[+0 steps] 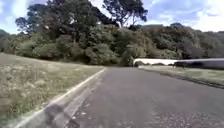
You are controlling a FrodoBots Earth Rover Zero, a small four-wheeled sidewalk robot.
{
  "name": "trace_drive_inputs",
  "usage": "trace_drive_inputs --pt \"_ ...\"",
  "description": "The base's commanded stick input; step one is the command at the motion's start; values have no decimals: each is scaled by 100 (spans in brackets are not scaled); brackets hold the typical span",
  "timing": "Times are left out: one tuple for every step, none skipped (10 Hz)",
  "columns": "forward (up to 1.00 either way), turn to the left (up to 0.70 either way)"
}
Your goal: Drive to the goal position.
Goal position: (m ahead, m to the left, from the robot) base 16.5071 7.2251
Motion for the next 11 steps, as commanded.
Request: trace_drive_inputs --pt "70 0" --pt "70 0" --pt "70 0" --pt "70 0" --pt "70 0" --pt "70 0" --pt "70 0" --pt "70 0" --pt "70 0" --pt "70 0" --pt "70 0"
